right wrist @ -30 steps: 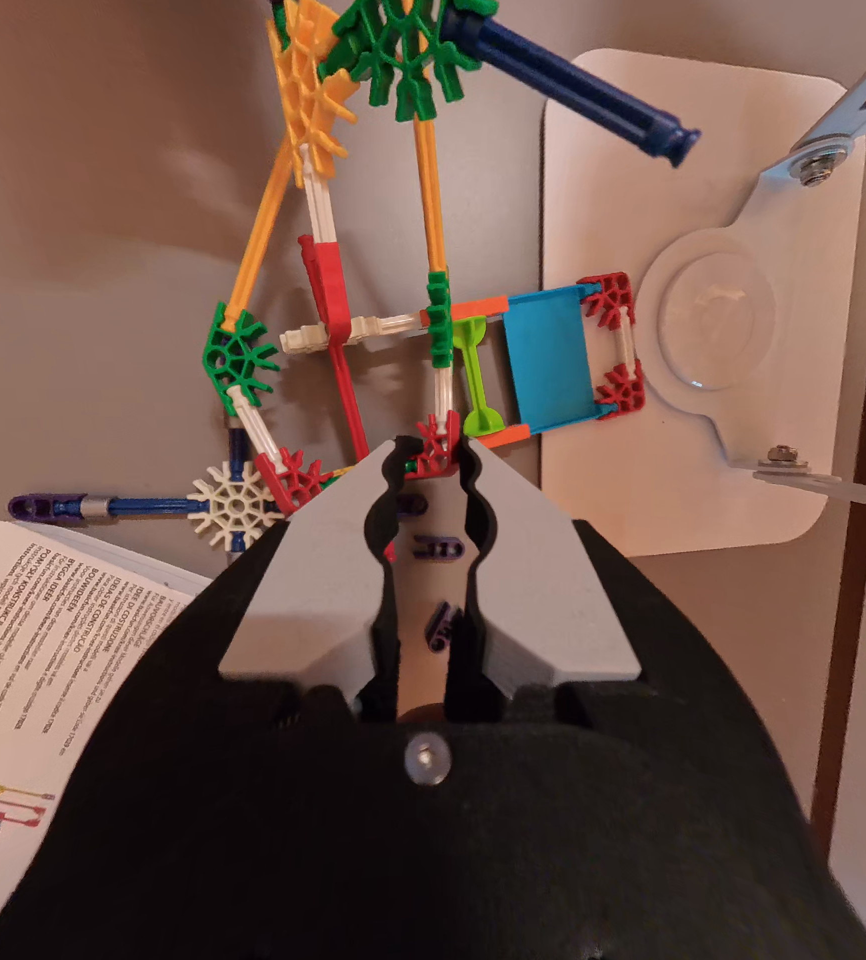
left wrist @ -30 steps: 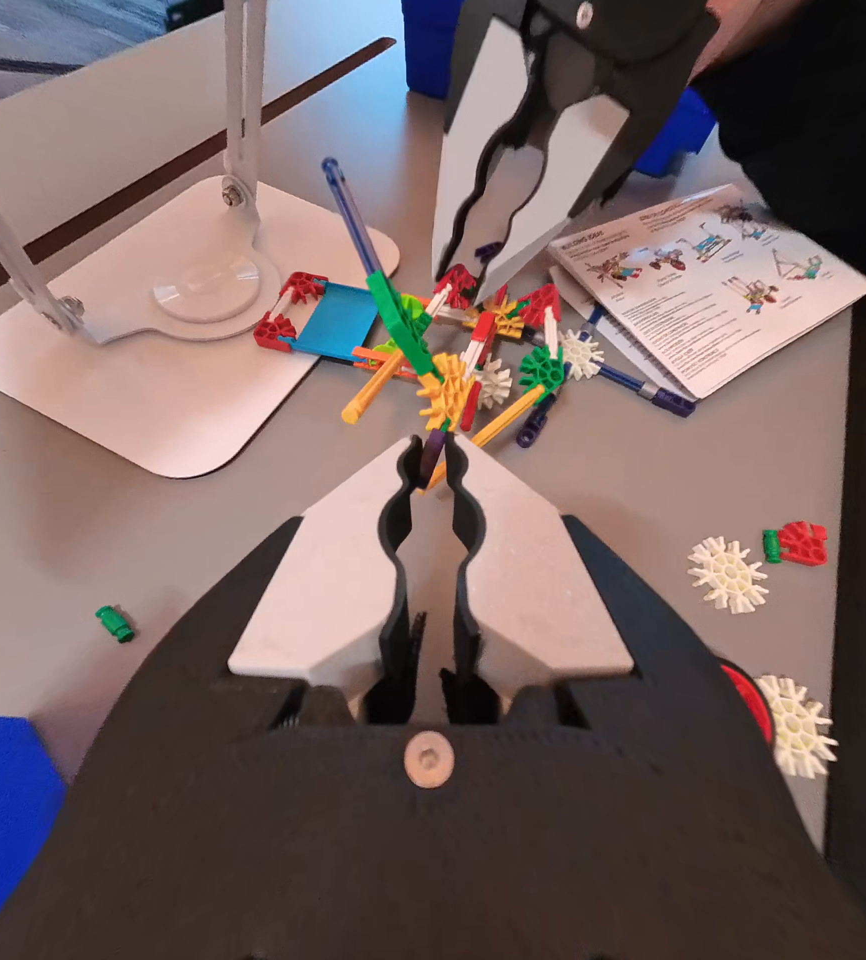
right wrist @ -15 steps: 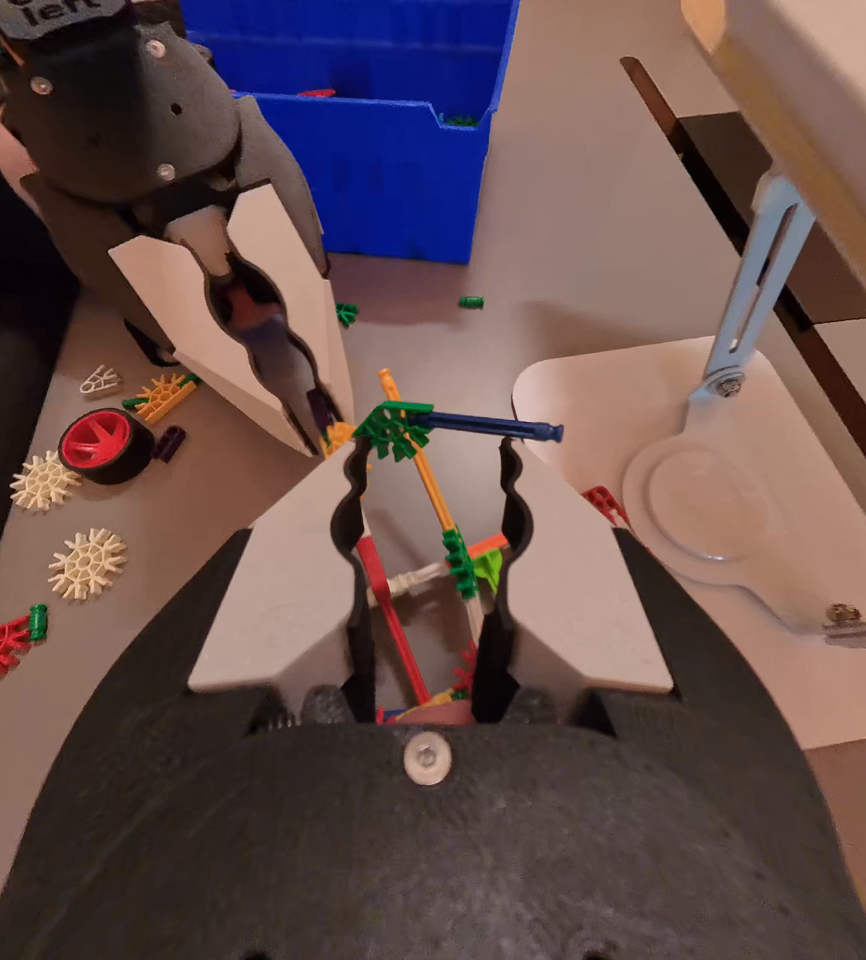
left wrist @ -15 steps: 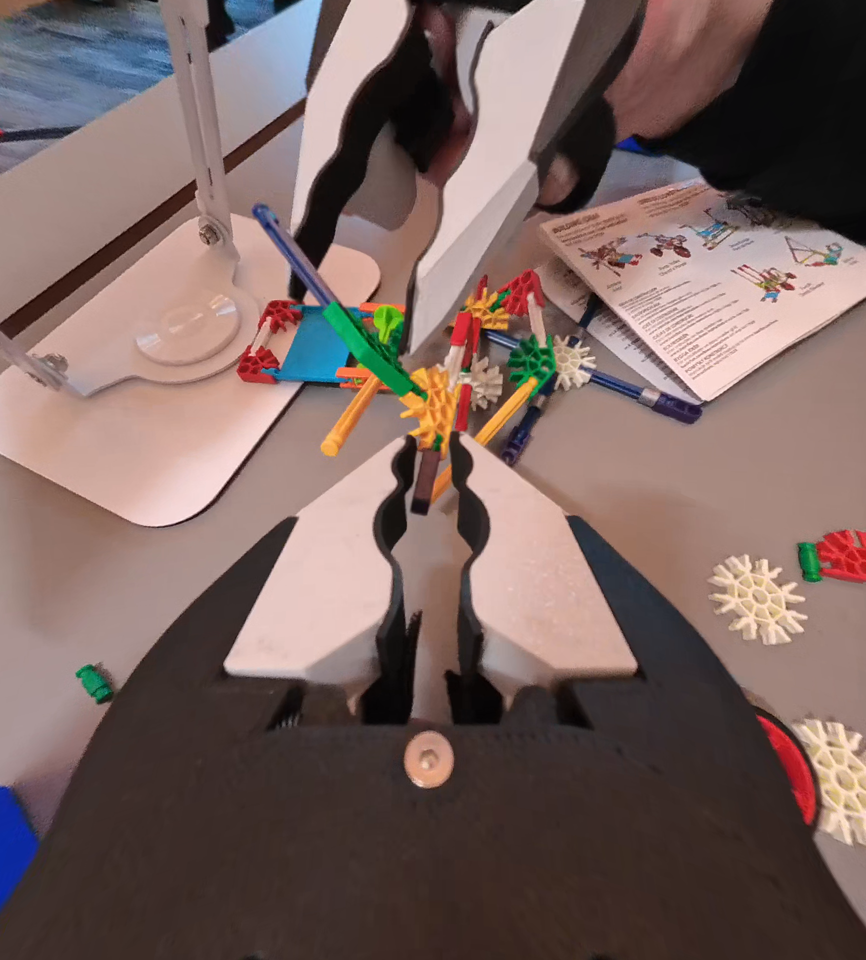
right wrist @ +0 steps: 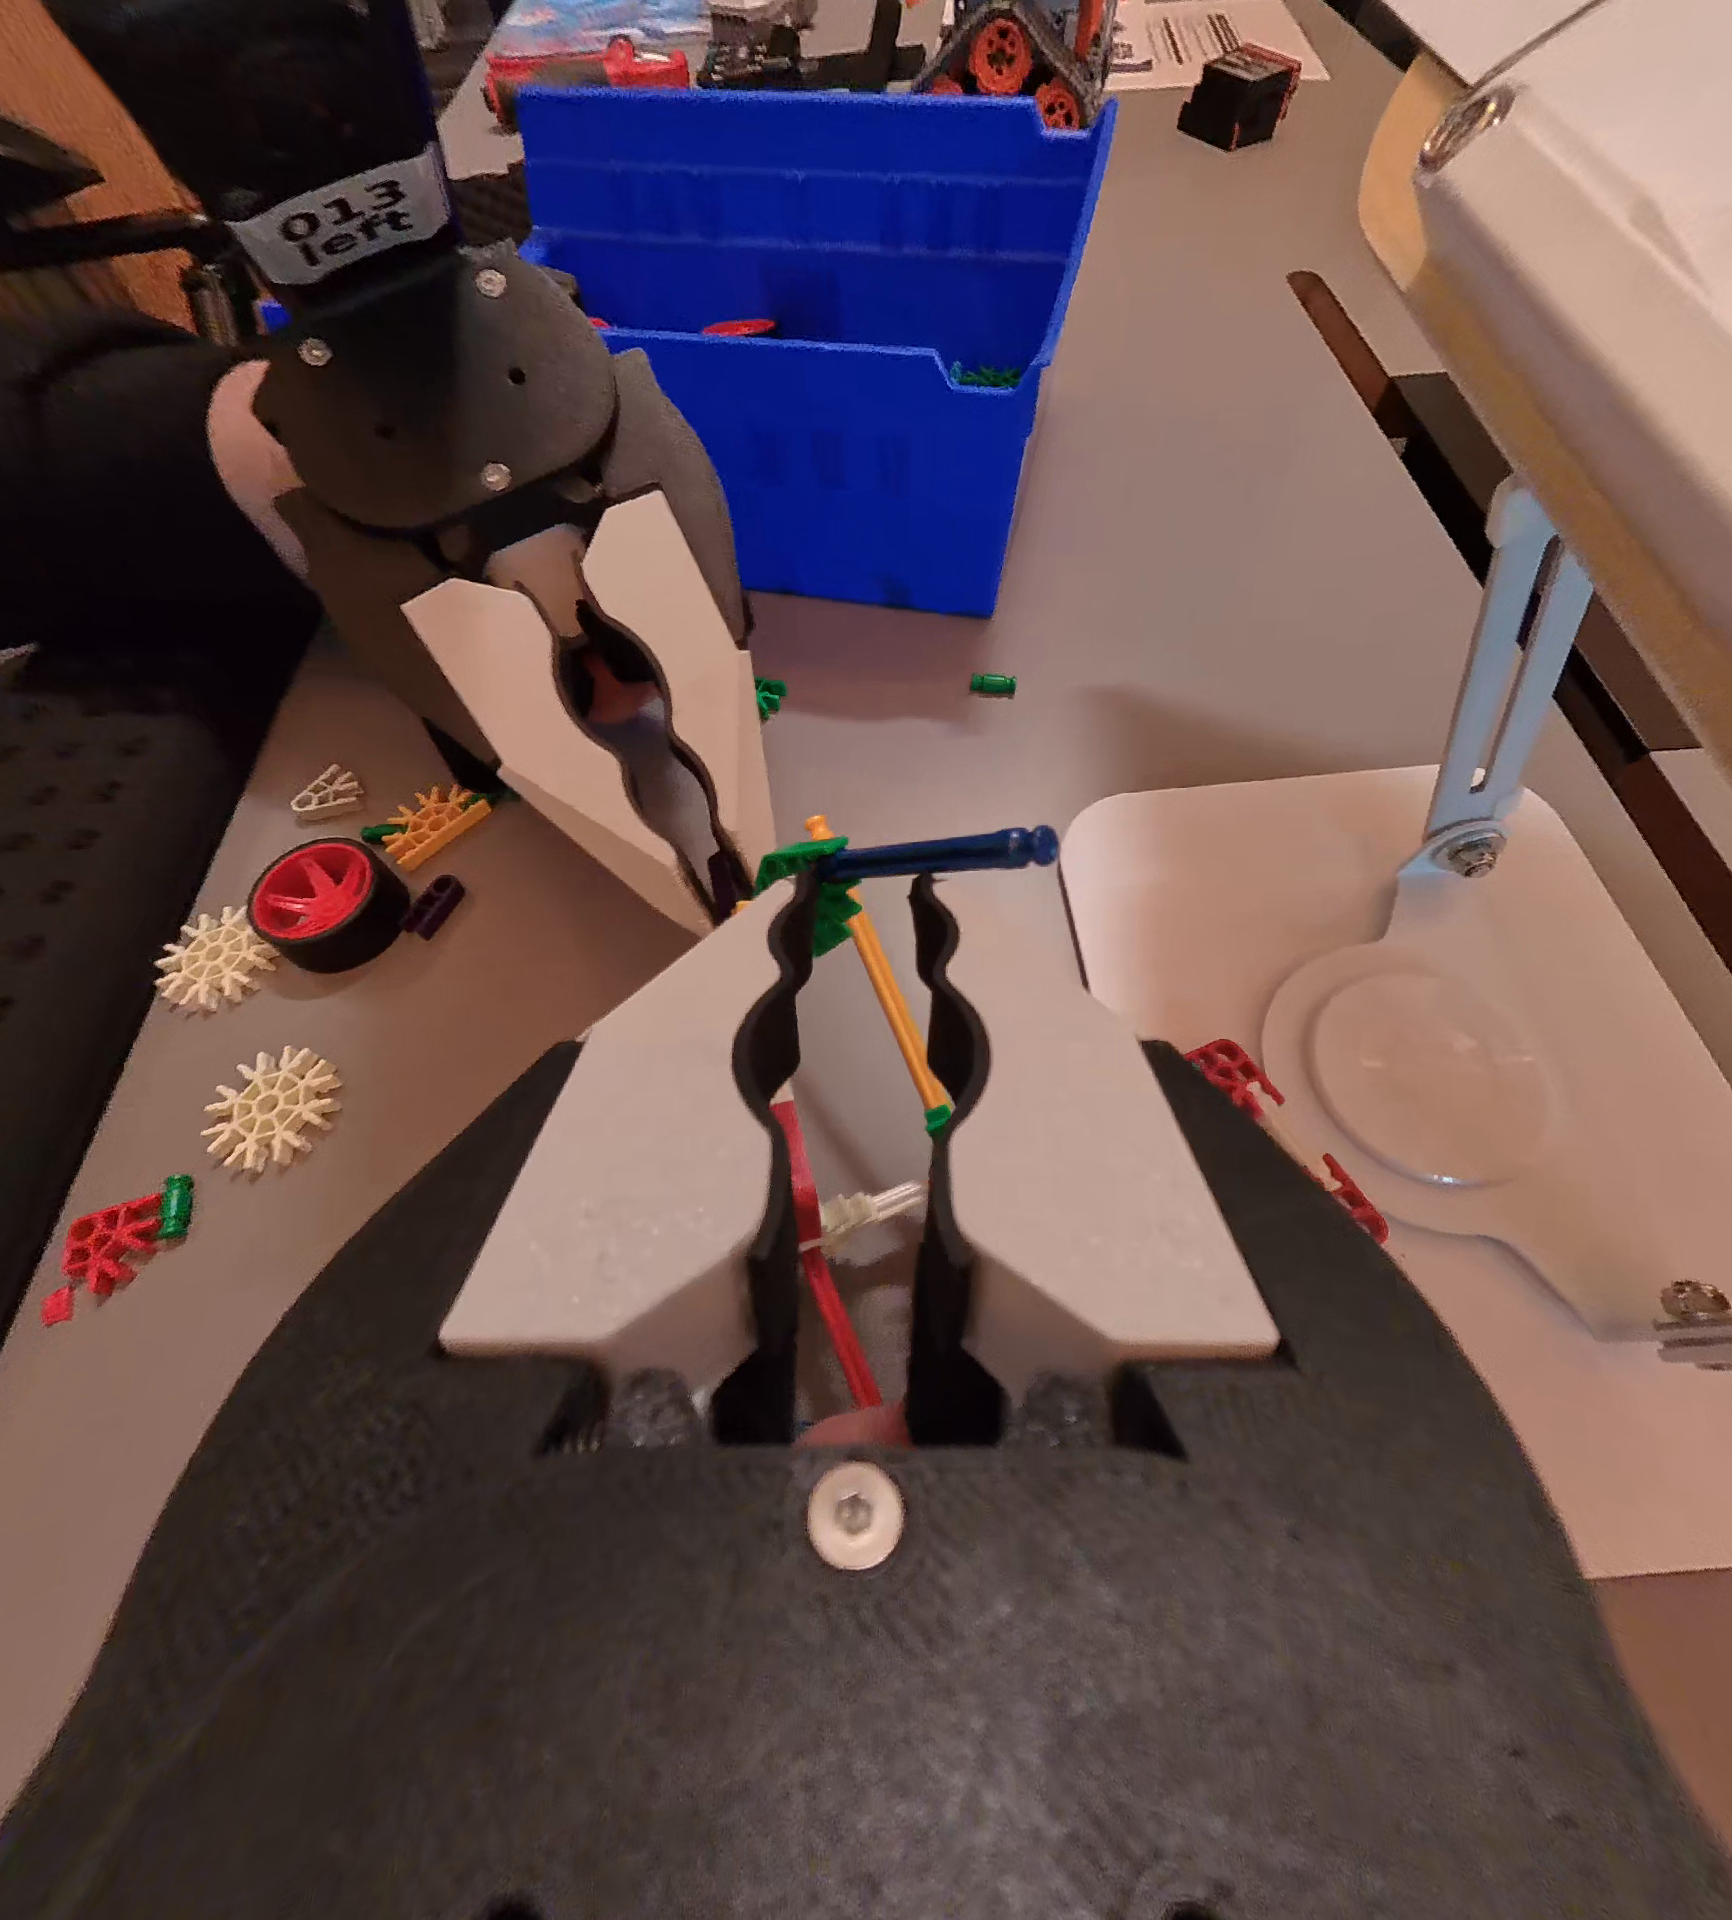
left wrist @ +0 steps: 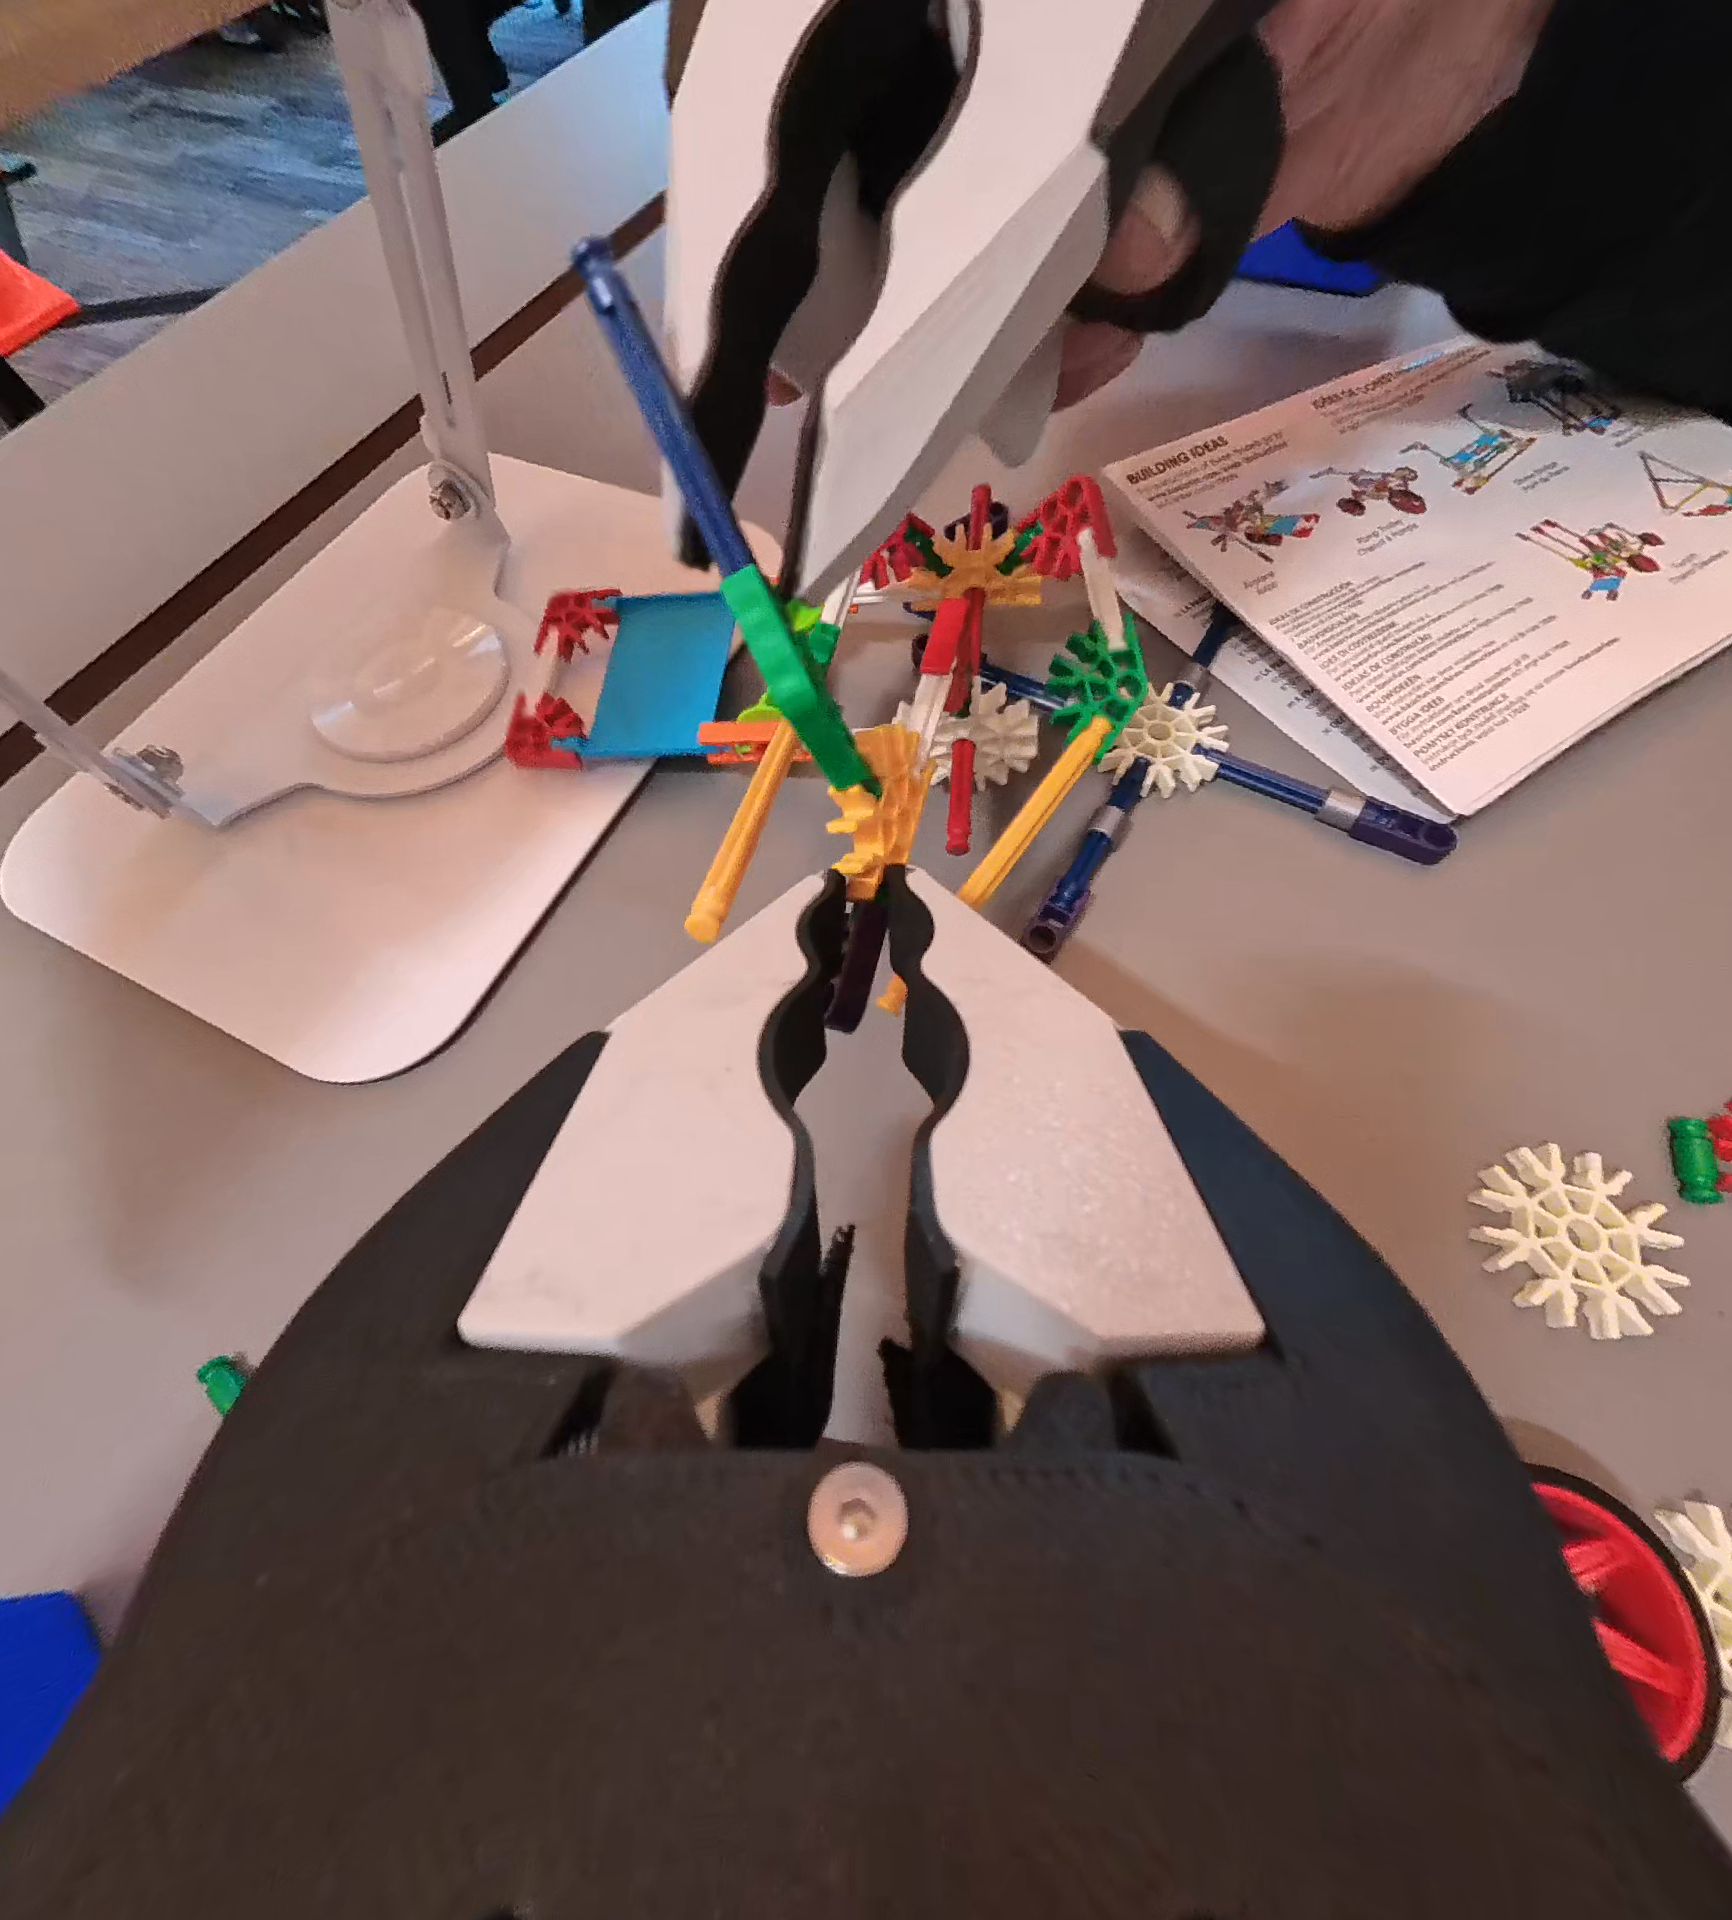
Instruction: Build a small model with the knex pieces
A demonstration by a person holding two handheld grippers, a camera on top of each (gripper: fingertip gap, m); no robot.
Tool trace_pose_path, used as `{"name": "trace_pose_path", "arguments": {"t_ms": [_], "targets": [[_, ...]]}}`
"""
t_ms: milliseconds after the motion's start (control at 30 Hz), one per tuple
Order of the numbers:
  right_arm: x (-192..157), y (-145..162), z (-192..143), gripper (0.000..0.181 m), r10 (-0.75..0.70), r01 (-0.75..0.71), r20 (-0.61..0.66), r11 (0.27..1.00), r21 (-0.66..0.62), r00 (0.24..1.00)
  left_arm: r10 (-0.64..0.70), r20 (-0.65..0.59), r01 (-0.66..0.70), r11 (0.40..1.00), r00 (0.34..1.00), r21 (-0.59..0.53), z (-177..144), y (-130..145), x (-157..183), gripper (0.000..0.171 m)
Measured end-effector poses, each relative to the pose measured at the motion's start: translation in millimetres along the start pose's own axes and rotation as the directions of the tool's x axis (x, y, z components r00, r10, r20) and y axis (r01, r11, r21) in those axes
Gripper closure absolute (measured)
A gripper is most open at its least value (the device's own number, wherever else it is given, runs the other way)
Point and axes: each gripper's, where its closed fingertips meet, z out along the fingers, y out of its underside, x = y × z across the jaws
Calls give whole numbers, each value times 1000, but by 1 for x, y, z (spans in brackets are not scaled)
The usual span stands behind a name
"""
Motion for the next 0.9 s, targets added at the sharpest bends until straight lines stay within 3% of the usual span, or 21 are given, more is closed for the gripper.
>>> {"name": "trace_pose_path", "arguments": {"t_ms": [133, 367, 800, 900], "targets": [[-10, -3, -5, 172, -52, 52, 32, 999, -6, 998, -8, 10, 8, 1000, 1000, -2, 1, 0, -4, 167], [-16, -4, -8, 169, -106, 107, 20, 993, -46, 994, -6, 23, 6, 1000, 1000, -4, 2, -2, -8, 168], [12, 9, -28, 161, -120, 103, -101, 982, -157, 988, 13, 52, -12, 1000, 999, -19, 3, 2, -11, 165], [16, 15, -28, 160, -124, 100, -117, 977, -191, 985, 11, 53, -10, 1000, 999, -19, 4, 2, -11, 158]]}}
